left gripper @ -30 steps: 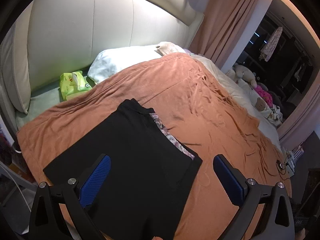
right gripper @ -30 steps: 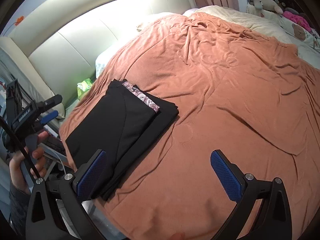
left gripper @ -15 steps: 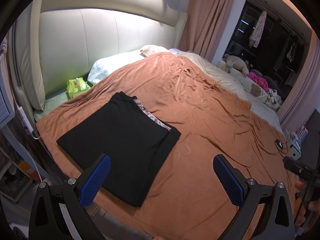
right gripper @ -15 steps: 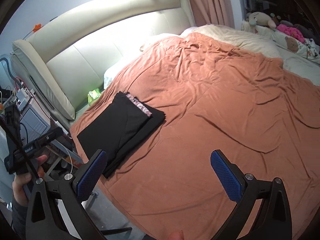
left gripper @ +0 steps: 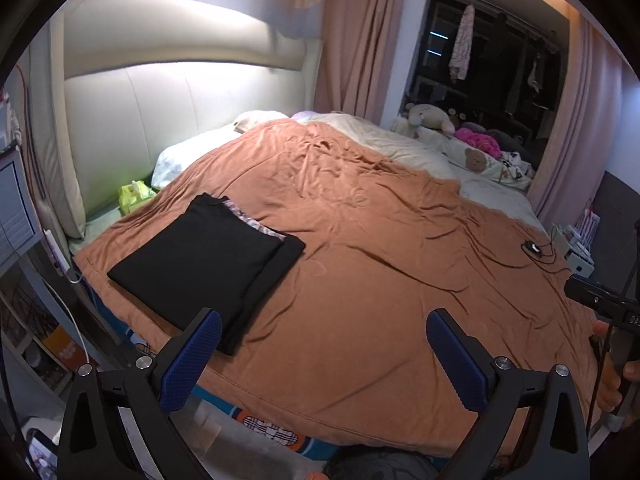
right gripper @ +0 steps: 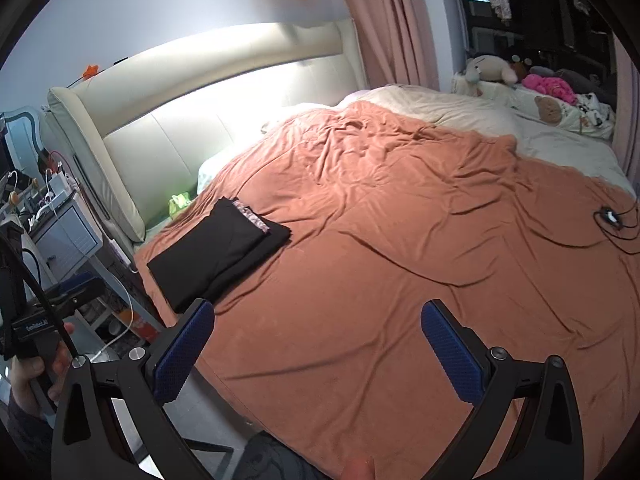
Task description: Fold small clothes
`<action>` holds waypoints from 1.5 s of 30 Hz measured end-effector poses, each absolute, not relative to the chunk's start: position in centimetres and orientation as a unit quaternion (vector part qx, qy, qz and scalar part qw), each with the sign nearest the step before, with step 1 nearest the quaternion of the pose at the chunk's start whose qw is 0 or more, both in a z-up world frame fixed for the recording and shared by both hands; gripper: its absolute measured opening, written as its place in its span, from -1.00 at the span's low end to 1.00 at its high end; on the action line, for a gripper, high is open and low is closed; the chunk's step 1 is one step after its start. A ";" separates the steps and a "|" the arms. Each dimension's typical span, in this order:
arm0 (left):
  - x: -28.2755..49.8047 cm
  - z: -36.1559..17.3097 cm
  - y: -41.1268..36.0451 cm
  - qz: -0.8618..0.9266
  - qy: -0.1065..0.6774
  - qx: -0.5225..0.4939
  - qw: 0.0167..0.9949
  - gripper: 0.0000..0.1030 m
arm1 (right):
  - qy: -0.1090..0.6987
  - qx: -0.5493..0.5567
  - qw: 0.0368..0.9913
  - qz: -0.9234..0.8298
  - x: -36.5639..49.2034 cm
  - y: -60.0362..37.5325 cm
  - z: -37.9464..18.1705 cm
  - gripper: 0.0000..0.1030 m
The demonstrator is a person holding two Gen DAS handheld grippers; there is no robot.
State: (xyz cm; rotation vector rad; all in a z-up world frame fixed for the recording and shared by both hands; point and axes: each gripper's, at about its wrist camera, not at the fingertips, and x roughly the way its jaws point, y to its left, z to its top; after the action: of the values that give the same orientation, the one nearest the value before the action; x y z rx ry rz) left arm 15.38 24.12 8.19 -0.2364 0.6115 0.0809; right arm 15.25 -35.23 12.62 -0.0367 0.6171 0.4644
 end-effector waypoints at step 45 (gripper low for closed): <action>-1.7 5.1 7.0 -0.041 0.224 -0.090 0.970 0.99 | 0.184 -0.006 0.968 0.169 -10.8 -50.6 6.0 1.00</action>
State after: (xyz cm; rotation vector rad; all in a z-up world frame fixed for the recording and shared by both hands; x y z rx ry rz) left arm -1.71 7.02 5.14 -0.1820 0.4524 -0.0821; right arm -10.81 -50.58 5.95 -0.0127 0.3719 0.3411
